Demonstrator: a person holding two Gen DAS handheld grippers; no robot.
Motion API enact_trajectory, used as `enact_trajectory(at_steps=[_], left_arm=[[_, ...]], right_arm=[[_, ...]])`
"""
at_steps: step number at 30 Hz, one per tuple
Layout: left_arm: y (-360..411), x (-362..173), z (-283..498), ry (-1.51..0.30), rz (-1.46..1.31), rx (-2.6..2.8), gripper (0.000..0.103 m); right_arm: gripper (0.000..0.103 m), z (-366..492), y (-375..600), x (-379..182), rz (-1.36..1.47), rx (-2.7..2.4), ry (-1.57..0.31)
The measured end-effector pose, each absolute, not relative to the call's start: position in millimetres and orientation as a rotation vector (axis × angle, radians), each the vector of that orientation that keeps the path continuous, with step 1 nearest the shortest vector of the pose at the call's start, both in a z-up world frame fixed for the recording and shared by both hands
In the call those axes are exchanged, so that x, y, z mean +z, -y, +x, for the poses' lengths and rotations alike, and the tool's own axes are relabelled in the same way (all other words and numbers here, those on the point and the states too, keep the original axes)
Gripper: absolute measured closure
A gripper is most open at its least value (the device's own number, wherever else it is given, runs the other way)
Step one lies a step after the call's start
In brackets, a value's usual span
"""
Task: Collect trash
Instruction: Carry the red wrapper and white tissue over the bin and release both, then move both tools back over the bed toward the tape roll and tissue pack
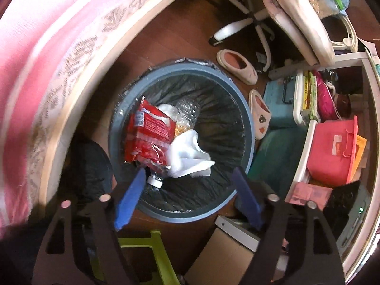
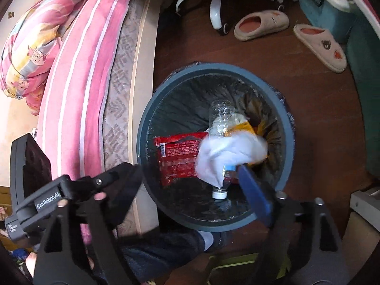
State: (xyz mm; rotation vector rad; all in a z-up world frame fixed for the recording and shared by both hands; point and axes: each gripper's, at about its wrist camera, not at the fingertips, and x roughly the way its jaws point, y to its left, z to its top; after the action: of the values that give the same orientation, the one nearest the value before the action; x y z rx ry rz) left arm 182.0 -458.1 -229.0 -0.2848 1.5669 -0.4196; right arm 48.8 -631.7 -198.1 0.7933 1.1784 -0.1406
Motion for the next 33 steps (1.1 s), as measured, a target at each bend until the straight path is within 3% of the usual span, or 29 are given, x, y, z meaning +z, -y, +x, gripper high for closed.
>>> enact_trajectory(at_steps=[4,20,27,33], left_arm=[[456.1,-212.0,178.5,-1.509,-0.243,-0.423,0.021],[427.6,-133.7,155.5,-1.306,-0.244,-0.414,0.02],[371.0,-64.6,143.2,-1.116,-0.431,-0.423,0.015],[300.5,-7.7,133.8,-0.966,-0.504,-0.385,0.015]], right_arm=[[0.007,43.6,625.3,-186.4,0.725,-0.197,-1.157],[0.005,36.3,601.5,-119.7,0.449,-0.238,-1.04],[0.005,11.3,553.9,-27.7,0.286,0.021,-0.643],[0.005,27.2,501.8,7.4,0.142,0.132,-0.653]])
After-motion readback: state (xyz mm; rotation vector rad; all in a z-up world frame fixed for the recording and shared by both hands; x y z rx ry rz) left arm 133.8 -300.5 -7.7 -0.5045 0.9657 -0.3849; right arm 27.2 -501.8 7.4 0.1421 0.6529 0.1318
